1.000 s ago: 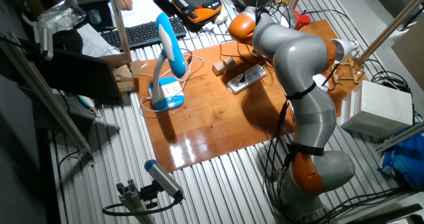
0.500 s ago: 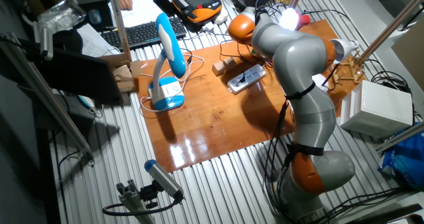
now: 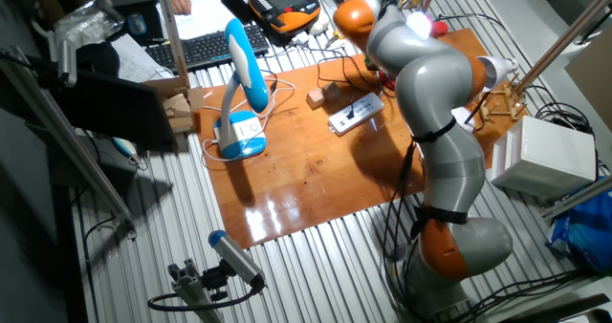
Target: Plug in the power cord of the desk lamp, turn on the socket, and light up the desk lamp
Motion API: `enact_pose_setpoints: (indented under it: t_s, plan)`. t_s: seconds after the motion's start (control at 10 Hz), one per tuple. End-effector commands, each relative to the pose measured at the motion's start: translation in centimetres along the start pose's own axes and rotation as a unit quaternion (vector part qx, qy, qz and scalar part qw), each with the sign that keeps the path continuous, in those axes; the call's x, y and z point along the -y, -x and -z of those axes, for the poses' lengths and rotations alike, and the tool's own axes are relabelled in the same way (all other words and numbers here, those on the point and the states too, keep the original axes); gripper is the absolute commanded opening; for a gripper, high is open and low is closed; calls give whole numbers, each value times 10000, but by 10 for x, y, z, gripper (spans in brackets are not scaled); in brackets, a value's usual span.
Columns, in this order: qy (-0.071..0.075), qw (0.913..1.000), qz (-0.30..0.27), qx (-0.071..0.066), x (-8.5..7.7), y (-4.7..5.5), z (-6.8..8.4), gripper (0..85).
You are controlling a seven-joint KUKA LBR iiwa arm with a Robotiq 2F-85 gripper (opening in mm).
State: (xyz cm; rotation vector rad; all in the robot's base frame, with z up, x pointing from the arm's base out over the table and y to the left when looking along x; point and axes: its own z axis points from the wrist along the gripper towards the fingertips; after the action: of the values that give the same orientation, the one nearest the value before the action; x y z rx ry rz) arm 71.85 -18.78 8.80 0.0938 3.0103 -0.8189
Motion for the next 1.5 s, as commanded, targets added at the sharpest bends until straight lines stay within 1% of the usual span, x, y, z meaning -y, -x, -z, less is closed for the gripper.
enact_pose_setpoints:
  t_s: [0.0,0.1,0.2,0.3,0.5,0.6,0.7,0.8,0.9,1.0,1.1,1.2,1.3,1.4]
  plan:
    - [180,9998,-31,-102,1,-1,19,0]
    - [290,9994,-82,-172,-2,-5,32,0]
    - [444,9986,-153,-256,-10,-9,48,0]
    - [542,9977,-231,-338,-18,-14,62,0]
    - [666,9961,-382,-429,-35,-29,87,0]
    - [845,9934,-558,-542,-46,-39,99,0]
    - [943,9901,-784,-686,-58,-49,109,0]
    - [971,9874,-933,-832,-68,-57,121,0]
    - [983,9860,-990,-911,-75,-65,131,0]
    - [1067,9849,-1016,-905,-79,-77,134,0]
    - [1281,9817,-1053,-934,-81,-86,136,0]
    - [1412,9816,-921,-898,-80,-94,139,0]
    - [1504,9812,-809,-895,-77,-101,142,0]
    - [1627,9795,-762,-906,-74,-107,144,0]
